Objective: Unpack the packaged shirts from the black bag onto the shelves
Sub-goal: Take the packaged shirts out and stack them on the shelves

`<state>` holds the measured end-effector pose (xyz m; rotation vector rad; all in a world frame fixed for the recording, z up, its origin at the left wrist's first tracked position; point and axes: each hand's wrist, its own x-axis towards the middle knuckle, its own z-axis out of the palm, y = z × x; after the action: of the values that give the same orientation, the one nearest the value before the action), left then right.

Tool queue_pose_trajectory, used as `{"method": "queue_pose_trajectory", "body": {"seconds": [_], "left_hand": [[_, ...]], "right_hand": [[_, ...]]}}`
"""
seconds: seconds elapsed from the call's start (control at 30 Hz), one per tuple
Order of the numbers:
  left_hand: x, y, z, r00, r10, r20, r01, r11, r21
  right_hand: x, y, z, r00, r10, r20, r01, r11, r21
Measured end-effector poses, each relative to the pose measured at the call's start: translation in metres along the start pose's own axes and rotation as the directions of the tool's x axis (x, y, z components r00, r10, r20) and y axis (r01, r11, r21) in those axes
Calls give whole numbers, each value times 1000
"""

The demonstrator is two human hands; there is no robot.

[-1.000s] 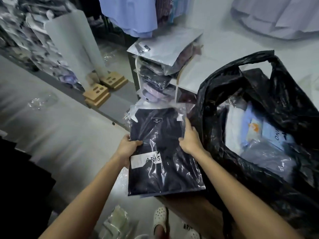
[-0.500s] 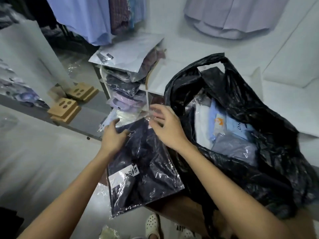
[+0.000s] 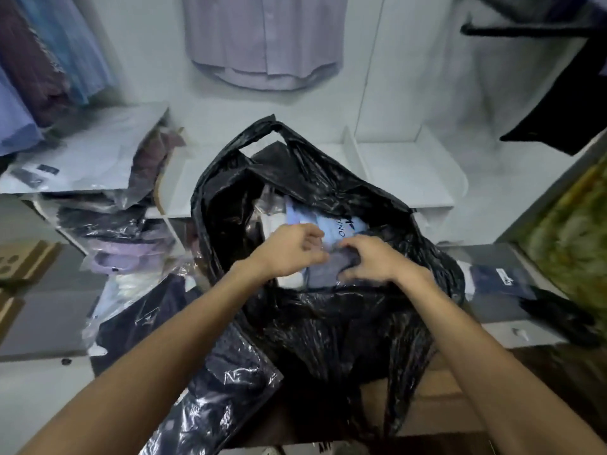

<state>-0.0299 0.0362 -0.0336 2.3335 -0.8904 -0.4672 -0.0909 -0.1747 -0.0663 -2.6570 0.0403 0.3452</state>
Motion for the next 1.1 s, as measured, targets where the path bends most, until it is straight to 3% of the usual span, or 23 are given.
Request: {"method": "queue_pose_trajectory", "body": {"seconds": [0.1,0.17,0.27,0.4,0.47,0.53,0.63,0.73,0.8,0.97,1.1], "left_hand": [[23,6,19,996,6,87,-22,983,181],[30,14,18,995,48,85,-62,985,161],[33,32,-4,990,143,-5,-143,989,38],[30,60,-46,958,231,-171,-235,972,0],[27,71,-61,936,180,-303,-237,958,-163],[23,71,-72,938,43,-344,-206,867,-454],[12,55,-88,994,6,-110,-74,774,-629],[-4,39,-89,984,94,150,8,822,-569],[-9,36,-82,975,117,189,5,838,-545],[-6,38,-90,984,57,-171,-149,793,-590],[-1,44,-116,980,130,-153,-189,853,-487]], "right_hand": [[-15,27,-8,999,35,34,-33,998,-48],[-22,34,-15,1000,-15,0,15,999,-35],[-32,34,-37,984,-132,-116,141,987,72],[-35,33,-77,981,-160,-108,173,976,128],[-32,27,-100,969,-180,-170,212,957,197],[-34,12,-127,960,-195,-203,249,925,288],[-40,-13,-162,939,-240,-247,320,872,370],[-40,-34,-190,918,-287,-274,379,840,390],[-41,-49,-208,901,-317,-295,416,823,387],[-47,-71,-249,922,-324,-213,378,874,306],[-51,-88,-265,930,-336,-150,366,884,290]]}}
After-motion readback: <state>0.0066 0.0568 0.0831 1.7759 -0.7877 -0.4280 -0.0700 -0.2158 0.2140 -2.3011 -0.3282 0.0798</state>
